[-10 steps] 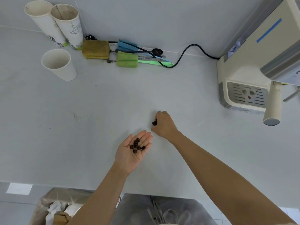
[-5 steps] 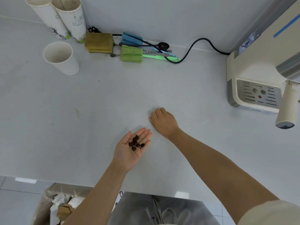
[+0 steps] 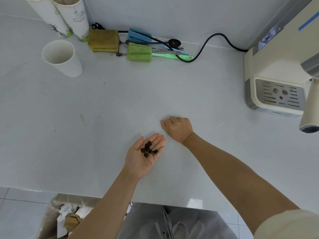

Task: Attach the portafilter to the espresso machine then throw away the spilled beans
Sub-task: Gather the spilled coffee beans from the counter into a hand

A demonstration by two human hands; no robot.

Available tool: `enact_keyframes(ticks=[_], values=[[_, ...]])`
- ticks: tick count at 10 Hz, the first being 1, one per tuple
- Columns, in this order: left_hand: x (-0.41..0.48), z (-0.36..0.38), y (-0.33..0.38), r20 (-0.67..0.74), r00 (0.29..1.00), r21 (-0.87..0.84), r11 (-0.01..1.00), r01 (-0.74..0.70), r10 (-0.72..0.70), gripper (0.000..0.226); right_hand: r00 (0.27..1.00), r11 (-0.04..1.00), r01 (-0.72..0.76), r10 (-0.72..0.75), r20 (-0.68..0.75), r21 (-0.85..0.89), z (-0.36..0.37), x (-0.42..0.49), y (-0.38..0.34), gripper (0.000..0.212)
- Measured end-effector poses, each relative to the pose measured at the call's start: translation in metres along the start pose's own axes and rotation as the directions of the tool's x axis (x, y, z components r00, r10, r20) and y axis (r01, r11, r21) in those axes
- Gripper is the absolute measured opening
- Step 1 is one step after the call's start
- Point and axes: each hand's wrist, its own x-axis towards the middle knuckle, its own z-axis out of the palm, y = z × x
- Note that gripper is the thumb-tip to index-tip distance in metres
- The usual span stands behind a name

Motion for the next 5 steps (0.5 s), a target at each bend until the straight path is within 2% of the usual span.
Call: enact_keyframes(ticks=[1,3,5], values=[[0.001,-0.001,0.000,-0.001,1.000,-0.004,1.000,0.002,-0.002,0.063,0.998,0.997,-0.061,0.061,-0.001,-0.038,0.000,0.000,0.000,0.047],[0.005,0.000,0.000,-0.023,1.000,-0.003,1.000,0.005,-0.005,0.062,0.990,0.989,-0.139,0.139,-0.006,-0.053,-0.005,0.002,-0.002,0.045],[0.009,0.016,-0.003,-0.026,0.999,0.032,0.999,0.029,-0.029,0.049,0.971,0.971,-0.219,0.226,-0.077,0.094,-0.036,0.014,-0.001,0.045]])
